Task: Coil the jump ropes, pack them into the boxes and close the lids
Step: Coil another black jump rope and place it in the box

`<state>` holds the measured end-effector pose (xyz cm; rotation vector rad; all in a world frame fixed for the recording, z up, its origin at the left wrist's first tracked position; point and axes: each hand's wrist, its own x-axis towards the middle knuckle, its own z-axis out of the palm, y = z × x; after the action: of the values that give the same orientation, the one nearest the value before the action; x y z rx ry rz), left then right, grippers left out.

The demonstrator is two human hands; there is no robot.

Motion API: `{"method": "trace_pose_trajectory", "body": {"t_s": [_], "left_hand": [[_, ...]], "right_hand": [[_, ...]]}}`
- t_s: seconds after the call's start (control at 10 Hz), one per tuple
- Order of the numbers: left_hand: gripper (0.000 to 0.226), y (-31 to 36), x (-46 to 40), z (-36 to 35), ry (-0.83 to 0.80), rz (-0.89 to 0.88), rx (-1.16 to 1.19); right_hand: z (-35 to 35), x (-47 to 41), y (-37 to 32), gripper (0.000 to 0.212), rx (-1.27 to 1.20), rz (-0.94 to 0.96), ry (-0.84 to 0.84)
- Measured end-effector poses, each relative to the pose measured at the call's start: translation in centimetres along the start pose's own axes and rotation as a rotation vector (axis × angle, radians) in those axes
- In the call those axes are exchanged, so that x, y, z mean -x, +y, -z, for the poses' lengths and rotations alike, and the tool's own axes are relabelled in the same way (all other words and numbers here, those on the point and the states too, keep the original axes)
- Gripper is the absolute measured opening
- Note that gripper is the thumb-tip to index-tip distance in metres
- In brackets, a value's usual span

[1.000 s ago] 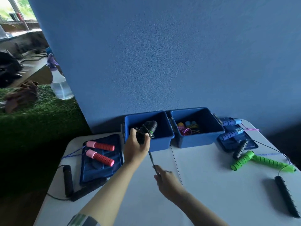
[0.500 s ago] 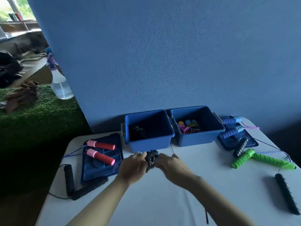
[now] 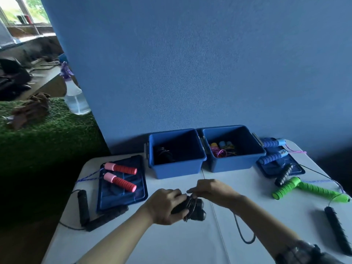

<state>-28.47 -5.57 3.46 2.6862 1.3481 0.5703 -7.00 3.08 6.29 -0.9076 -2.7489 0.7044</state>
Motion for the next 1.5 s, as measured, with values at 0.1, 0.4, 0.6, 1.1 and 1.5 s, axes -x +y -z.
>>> {"method": "trace_pose_trajectory", "body": {"t_s": [0.1,0.4,0.6,1.1,1.5], "left_hand": [[0.030,-0.5,0.7,0.1,-0.023,-0.023,-0.012],[0.038,0.8,0.5,0.1,0.034,0.082,0.205],[0.039,1.0,0.2,0.4,0.153,0.245,0.277],[0.074,0.5,-2.4,-0.4,0.257,0.920,-0.019],[0.057,1.4,-0.7,-0.8,-0.036,0.741,-0.304]], "right_hand": [[-1.2,0.3,0.6,0.034,0.047,0.093,-0.074],[-2.1,0.7,2.3,0.033,0.337,0.133,0.226],[-2.8,0.3,1.6,0.011,-0.166,-0.272,0.129],[-7.3,-2.0,-6.5,0.037,-0.043,-0.466,-0.017],[-2.2,0.7,-7.0,0.019,-0.159,-0.266,-0.064]]}}
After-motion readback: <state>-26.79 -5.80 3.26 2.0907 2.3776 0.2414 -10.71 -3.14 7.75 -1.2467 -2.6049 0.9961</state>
